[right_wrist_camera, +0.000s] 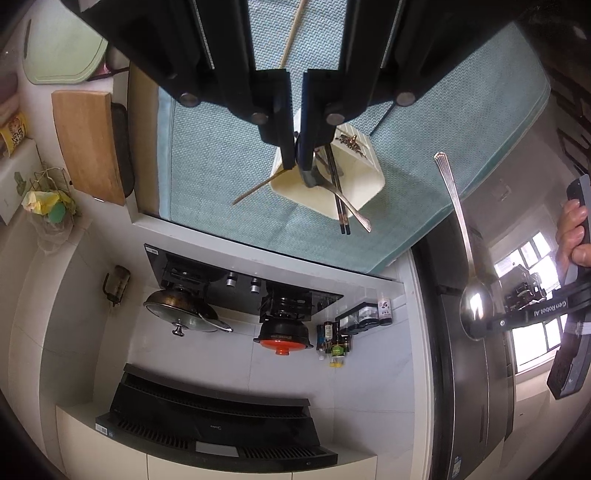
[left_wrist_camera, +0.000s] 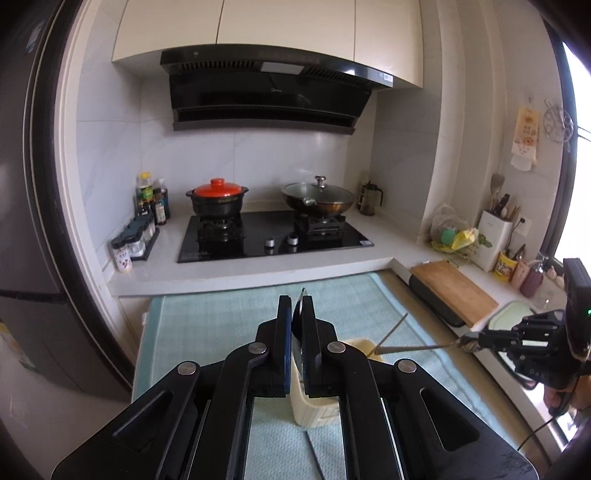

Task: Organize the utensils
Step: 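Carry both spoons over the cream caddy, then open both grippers to drop the spoons into the caddy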

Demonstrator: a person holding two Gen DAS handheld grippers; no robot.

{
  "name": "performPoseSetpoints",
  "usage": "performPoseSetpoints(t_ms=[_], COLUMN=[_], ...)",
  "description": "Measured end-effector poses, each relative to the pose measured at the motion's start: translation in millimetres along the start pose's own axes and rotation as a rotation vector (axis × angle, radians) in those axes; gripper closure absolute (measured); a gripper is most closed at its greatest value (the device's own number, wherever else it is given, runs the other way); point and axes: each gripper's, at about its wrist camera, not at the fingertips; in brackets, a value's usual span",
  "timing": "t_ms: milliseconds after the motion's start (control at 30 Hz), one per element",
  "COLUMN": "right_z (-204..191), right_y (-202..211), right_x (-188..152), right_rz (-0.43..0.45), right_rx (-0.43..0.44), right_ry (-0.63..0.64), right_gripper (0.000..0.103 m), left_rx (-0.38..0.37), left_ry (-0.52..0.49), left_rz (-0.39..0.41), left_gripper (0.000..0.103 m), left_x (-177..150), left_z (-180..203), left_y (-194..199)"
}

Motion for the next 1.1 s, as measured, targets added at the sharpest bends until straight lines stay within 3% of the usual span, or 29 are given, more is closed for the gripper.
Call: performPoseSetpoints(t_ms=[167, 300, 500, 700, 900, 1100], right_z=[-3, -11, -29, -55, -61, -54], right_y=[-24, -54, -107, -155, -193, -205], right_x=[25, 39, 40, 37, 37, 39], right_rz=[-0.027, -0.093, -0.207, -0.308, -0.365, -0.352], right_rx=[-0.032, -0.041, -0.093, -0.084, -0.036, 0.019], right_ry=[0.066, 0.138, 0.260, 0.358, 0.273, 0.144], right_gripper=[0.100, 0.100, 0.100, 0.100, 0.100, 0.098], left_rx=[0.031, 0.037, 0.055, 0.079, 0.097, 0.113], left_ry=[-0.014, -0.002, 0.013, 0.002, -0.001, 0.009], left_rz=[0.048, 0.034, -0.032, -0.109, -0.164, -0.210], left_gripper=[0.101, 0.101, 0.101, 0.101, 0.101, 0.097], left_x=[34, 38, 9, -29, -54, -66], left_z=[-4, -10, -20, -24, -28, -31], left_y=[-18, -51, -113, -157, -182, -199])
Point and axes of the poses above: each gripper's, at about its wrist camera, not at the fingertips, and y roughly against the way its jaws point, z to its right, x to its top, and after that the axes turned 13 degrees about -x, right-handed
